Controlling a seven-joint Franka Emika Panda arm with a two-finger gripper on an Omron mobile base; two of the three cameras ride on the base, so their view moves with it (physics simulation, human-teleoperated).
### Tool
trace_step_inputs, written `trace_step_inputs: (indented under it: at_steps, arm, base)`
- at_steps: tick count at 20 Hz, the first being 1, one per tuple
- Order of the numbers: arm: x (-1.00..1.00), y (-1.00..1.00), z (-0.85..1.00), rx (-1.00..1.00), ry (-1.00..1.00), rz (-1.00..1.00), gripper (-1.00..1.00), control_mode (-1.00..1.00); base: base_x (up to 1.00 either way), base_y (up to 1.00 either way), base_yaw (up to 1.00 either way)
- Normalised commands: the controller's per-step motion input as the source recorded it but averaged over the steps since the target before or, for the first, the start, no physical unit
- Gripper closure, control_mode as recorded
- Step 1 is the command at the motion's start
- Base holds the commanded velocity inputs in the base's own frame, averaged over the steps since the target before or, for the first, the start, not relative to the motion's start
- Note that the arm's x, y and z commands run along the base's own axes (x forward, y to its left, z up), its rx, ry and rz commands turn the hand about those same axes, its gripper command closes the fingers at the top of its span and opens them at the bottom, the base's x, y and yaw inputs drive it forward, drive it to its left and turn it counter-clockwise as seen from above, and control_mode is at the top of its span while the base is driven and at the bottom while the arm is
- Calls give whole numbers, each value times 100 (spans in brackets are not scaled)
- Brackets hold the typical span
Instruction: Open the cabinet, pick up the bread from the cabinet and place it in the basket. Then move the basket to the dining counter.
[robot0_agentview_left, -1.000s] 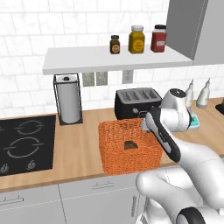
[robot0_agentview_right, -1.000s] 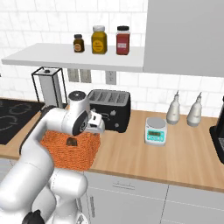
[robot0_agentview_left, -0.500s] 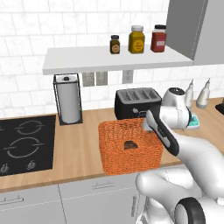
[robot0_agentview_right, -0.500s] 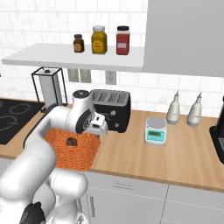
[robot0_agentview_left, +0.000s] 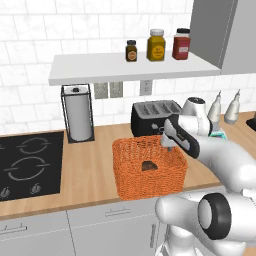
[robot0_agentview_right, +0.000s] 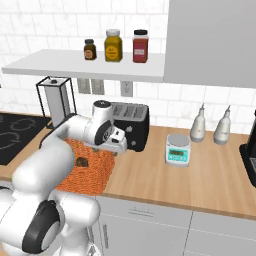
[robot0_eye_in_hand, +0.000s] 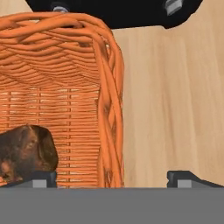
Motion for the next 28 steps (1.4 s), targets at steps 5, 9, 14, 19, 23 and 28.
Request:
trace_step_inputs:
  at_steps: [5,9,14,19,23,28]
  arm:
    - [18,-2,-41,6,3,0,-100,-100]
    - [13,0,-38,1,6,0,-100,-100]
    - [3,3,-40,0,7,0,100,-100]
    - [-20,13,-23,0,0,0,100,-100]
    - [-25,16,-22,-1,0,0,100,-100]
    - [-3,0,-1,0,0,0,100,-100]
  base:
    - [0,0,0]
    - [0,0,0]
    - [0,0,0]
    - [0,0,0]
    - [0,0,0]
    - [0,0,0]
